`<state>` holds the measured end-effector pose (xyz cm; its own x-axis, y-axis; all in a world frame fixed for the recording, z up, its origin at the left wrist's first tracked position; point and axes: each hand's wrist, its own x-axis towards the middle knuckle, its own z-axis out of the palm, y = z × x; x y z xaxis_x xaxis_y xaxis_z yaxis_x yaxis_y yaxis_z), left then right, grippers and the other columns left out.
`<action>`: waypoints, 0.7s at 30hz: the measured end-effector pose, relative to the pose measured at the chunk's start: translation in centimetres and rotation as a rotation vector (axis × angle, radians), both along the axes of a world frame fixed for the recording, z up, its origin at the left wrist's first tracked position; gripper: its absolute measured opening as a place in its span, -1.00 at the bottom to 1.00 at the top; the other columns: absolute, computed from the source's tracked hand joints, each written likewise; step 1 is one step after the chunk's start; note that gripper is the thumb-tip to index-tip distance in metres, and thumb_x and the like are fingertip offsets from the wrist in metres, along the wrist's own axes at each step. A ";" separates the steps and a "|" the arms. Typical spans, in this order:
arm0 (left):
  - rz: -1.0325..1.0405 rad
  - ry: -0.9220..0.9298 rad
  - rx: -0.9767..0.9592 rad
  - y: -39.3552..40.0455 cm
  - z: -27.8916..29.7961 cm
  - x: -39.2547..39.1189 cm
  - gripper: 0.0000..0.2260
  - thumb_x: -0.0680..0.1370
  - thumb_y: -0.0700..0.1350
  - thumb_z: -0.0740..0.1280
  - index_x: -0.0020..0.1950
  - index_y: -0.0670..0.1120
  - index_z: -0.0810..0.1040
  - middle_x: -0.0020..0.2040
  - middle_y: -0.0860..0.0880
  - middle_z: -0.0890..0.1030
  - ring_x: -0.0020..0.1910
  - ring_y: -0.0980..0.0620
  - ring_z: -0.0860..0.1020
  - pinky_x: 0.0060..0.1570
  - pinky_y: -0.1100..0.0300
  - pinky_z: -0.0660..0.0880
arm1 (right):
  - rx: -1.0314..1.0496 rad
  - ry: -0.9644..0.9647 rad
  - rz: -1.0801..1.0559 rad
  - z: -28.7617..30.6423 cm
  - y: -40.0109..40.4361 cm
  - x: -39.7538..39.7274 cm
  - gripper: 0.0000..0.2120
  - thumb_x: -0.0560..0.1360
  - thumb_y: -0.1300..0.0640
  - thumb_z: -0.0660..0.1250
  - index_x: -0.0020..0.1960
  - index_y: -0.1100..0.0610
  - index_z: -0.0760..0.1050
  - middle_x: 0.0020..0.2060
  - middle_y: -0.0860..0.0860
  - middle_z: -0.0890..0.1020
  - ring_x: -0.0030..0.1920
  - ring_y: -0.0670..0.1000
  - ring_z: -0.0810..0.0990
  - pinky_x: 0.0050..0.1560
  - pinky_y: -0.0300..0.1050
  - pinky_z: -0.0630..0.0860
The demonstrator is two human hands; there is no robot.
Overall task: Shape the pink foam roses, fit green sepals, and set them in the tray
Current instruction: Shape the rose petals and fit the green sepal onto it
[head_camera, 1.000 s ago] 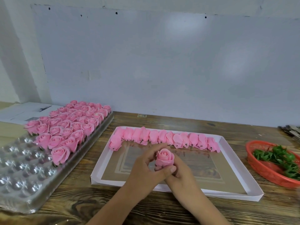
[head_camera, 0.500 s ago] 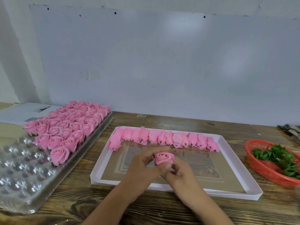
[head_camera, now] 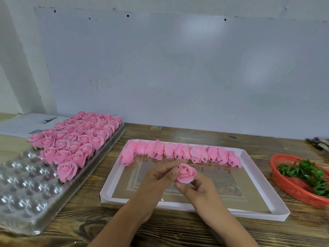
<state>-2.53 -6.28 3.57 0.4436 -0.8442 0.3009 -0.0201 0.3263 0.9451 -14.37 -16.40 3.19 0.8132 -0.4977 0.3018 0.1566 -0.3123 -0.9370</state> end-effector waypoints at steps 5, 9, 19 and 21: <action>-0.013 0.042 0.023 -0.1 -0.5 0.4 -0.69 0.58 -0.10 0.26 0.27 0.05 0.65 0.27 -0.04 0.64 0.33 0.00 0.54 0.29 0.11 0.47 | 0.028 -0.024 -0.001 0.0 0.0 0.1 -0.74 0.46 0.05 0.40 0.11 -0.21 0.60 0.01 -0.11 0.70 0.06 -0.17 0.63 0.06 -0.28 0.52; 0.102 0.038 -0.035 -0.1 -0.2 0.1 -0.73 0.59 0.01 0.27 0.22 0.04 0.67 0.19 -0.04 0.67 0.26 -0.02 0.58 0.33 -0.08 0.45 | -0.042 0.021 -0.042 -0.3 -0.2 0.1 -0.72 0.49 0.08 0.45 0.11 -0.25 0.61 0.02 -0.15 0.70 0.05 -0.14 0.63 0.06 -0.22 0.55; 0.155 -0.226 0.000 -0.6 -1.2 -0.8 -0.93 0.37 0.04 0.51 -0.17 0.19 0.70 0.12 0.11 0.69 0.12 0.06 0.65 0.09 0.22 0.57 | -0.253 0.113 -0.134 -0.7 0.4 0.1 -0.90 0.34 0.04 0.39 -0.27 -0.18 0.59 -0.32 -0.14 0.67 -0.28 -0.19 0.60 -0.28 -0.29 0.47; 0.123 -0.202 0.027 -0.7 -1.3 -0.7 -0.87 0.34 0.02 0.54 -0.14 0.20 0.70 0.14 0.13 0.68 0.08 0.04 0.67 0.07 0.17 0.59 | -0.252 0.094 -0.135 -0.9 0.4 0.1 -0.73 0.38 0.17 0.41 -0.26 -0.23 0.59 -0.32 -0.20 0.67 -0.27 -0.22 0.60 -0.27 -0.38 0.43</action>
